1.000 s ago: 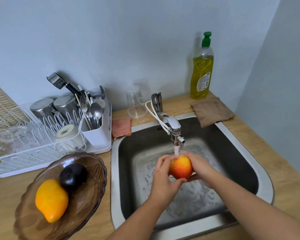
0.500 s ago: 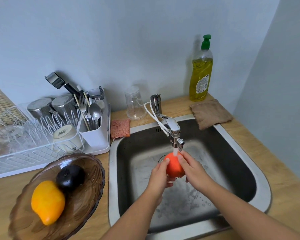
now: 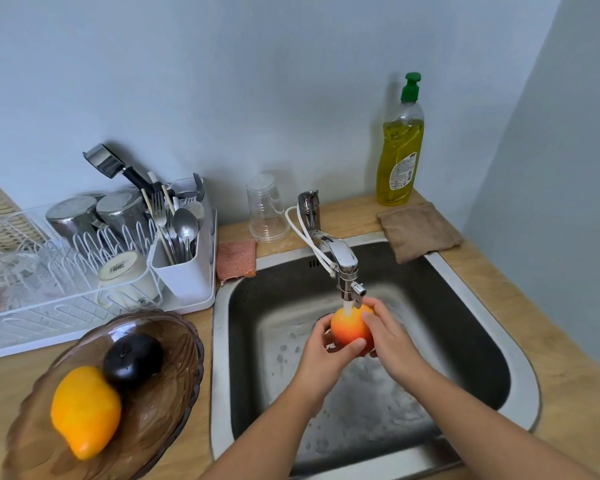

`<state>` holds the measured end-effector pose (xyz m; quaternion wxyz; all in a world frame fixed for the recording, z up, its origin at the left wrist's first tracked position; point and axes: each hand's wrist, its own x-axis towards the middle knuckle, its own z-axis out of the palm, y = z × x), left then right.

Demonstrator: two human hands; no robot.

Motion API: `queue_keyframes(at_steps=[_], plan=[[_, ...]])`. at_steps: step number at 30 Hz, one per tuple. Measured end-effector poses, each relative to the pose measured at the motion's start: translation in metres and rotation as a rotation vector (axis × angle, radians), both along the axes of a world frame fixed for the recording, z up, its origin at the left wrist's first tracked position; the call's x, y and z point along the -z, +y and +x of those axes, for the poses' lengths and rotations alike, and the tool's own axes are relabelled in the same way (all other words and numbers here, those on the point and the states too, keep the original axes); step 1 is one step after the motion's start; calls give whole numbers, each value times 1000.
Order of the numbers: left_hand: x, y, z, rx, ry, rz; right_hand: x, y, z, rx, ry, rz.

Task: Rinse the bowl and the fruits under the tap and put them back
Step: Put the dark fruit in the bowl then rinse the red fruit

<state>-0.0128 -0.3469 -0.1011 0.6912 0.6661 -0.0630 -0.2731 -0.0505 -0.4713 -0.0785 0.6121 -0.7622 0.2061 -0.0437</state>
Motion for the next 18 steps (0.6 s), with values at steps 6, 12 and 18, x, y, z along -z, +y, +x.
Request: queue_keyframes(at_steps=[6,12,18], plan=[[-3,9,0,50,-281,163,-2,-12,16,-109,190,-132],[1,14,2,53,-251,98,-8,-12,19,-32,318,151],[7,26,13,-38,70,71,15,11,0,-24,171,99]])
